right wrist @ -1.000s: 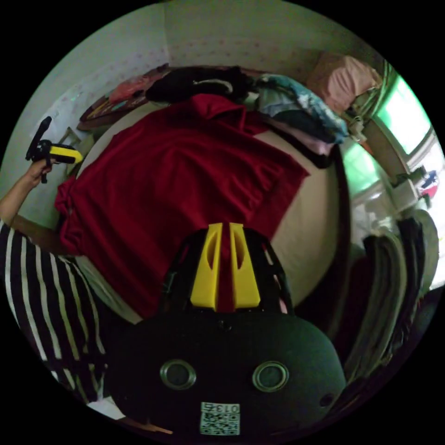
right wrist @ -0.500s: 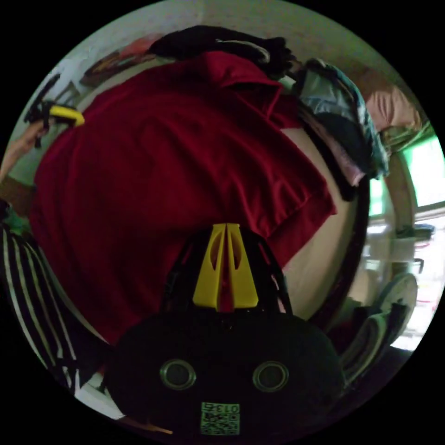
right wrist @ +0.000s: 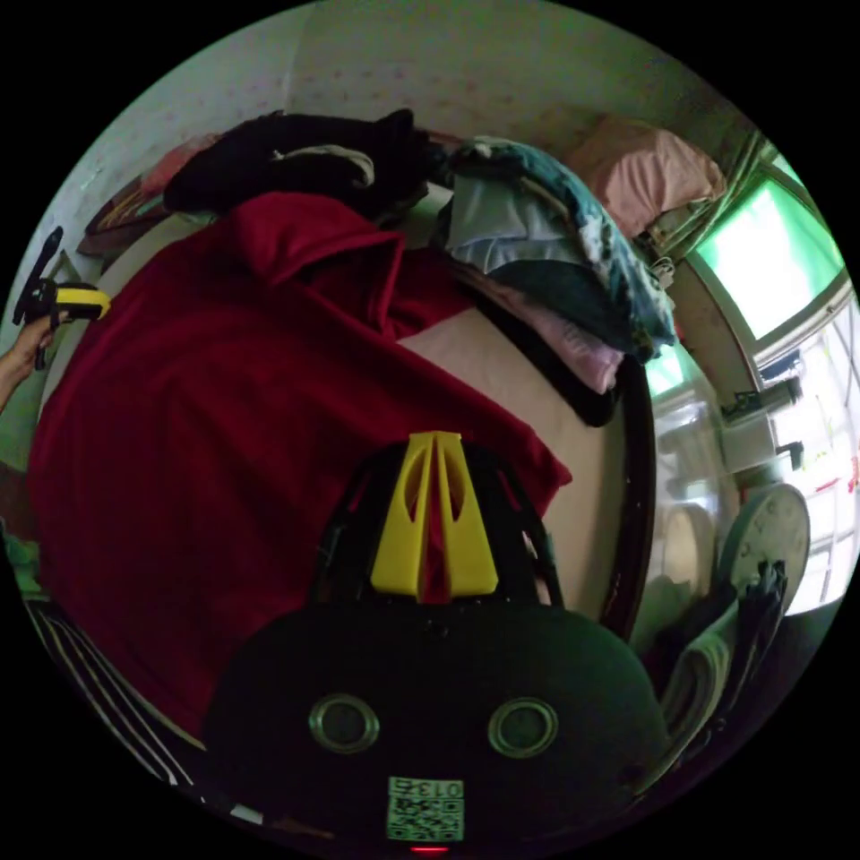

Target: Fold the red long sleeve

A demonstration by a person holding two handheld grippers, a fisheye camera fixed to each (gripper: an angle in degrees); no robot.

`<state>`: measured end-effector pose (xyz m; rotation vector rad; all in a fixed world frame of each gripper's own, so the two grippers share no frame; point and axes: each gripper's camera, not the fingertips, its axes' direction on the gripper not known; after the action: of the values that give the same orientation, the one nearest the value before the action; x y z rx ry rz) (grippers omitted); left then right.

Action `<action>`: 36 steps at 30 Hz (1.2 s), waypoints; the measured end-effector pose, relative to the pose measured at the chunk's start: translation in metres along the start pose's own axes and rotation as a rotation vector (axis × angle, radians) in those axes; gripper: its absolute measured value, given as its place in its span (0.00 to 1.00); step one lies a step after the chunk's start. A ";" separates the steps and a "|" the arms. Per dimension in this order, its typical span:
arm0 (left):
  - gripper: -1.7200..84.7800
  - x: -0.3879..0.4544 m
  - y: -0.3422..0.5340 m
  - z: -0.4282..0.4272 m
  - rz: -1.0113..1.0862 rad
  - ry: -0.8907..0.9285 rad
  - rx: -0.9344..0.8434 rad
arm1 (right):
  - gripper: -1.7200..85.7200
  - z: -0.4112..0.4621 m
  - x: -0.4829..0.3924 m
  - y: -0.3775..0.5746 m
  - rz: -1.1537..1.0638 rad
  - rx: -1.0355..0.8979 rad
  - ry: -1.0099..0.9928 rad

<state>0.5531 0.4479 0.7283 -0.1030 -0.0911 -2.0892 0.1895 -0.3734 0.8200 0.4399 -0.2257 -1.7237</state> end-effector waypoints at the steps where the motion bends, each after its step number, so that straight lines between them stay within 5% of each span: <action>1: 0.04 0.001 -0.002 0.002 0.016 -0.034 0.004 | 0.02 0.009 -0.001 -0.009 -0.019 -0.035 -0.015; 10: 0.03 -0.020 0.006 0.011 -0.012 -0.020 -0.023 | 0.04 0.026 0.033 -0.035 0.102 -0.127 -0.186; 16: 0.03 -0.040 0.022 -0.027 -0.187 -0.102 0.210 | 0.13 -0.024 0.031 -0.063 0.084 0.133 -0.161; 23: 0.08 0.033 -0.038 -0.008 0.187 0.055 0.242 | 0.07 0.018 -0.023 -0.128 -0.089 -0.025 -0.409; 26: 0.08 0.049 -0.062 0.022 0.238 0.113 0.156 | 0.04 0.005 -0.050 -0.150 -0.195 -0.082 -0.201; 28: 0.08 0.052 -0.067 0.037 0.232 0.114 0.126 | 0.03 -0.050 -0.079 -0.153 -0.366 0.188 0.088; 32: 0.07 0.053 -0.064 0.059 0.174 0.131 0.131 | 0.04 -0.083 -0.100 -0.155 -0.407 0.431 0.454; 36: 0.05 0.048 -0.064 0.067 0.107 0.147 0.116 | 0.04 -0.038 -0.086 -0.177 -0.279 0.143 0.476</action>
<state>0.4764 0.4456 0.7993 0.1131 -0.1145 -1.9729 0.0586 -0.2500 0.7311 1.0079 0.0622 -1.8205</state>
